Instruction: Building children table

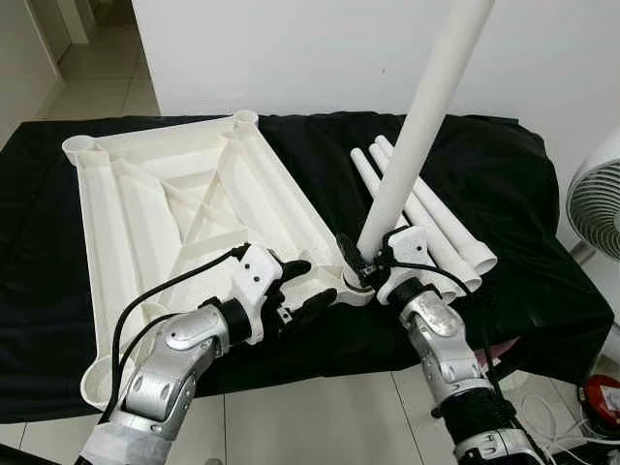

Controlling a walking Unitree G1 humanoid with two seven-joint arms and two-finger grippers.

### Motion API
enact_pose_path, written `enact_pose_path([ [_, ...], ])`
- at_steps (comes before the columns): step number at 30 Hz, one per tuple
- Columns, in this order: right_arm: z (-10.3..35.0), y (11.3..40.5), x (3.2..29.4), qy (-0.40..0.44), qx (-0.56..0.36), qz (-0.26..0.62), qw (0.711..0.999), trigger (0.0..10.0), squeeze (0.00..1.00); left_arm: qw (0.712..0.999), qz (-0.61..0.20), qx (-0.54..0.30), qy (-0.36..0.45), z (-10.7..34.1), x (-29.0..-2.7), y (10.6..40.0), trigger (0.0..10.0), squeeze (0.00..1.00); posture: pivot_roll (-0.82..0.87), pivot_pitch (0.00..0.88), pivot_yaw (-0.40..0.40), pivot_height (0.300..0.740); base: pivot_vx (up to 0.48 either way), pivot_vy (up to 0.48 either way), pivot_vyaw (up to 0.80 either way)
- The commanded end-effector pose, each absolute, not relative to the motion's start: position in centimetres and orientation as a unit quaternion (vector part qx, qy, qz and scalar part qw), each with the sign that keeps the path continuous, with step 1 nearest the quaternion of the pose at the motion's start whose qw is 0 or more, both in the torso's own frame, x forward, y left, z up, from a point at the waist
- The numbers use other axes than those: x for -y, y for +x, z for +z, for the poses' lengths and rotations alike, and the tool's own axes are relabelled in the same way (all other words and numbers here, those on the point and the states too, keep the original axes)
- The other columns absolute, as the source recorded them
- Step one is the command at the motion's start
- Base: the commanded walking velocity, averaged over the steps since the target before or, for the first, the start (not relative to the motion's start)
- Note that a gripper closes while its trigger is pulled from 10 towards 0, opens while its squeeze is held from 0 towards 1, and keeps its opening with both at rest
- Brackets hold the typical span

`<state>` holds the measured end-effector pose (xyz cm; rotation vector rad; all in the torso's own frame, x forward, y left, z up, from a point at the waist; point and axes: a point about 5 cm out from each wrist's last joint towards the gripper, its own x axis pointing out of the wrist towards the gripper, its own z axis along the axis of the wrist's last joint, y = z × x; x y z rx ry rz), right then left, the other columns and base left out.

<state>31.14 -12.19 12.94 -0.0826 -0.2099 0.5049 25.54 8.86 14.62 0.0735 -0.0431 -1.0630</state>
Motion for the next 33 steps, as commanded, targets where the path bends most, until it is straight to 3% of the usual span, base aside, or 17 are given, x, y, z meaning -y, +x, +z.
enact_pose_path([
  [1,11.1,30.9,12.6,-0.055,0.058,0.256,0.963,10.0,0.00,0.858,-0.512,0.024,0.035,14.9,-8.6,25.3,10.0,0.00,-0.05,0.000,-0.037,0.740,0.000,0.000,0.00],
  [18,10.1,29.6,11.4,-0.099,0.075,0.330,0.936,10.0,0.00,0.860,-0.509,0.024,0.038,15.1,-8.9,25.2,10.0,0.00,-0.05,0.000,-0.032,0.740,0.000,0.000,0.00],
  [33,8.9,31.3,12.5,-0.007,0.002,0.267,0.964,10.0,0.00,0.859,-0.510,0.024,0.042,15.3,-9.0,25.1,10.0,0.00,-0.04,0.000,-0.029,0.740,0.000,0.000,0.00],
])
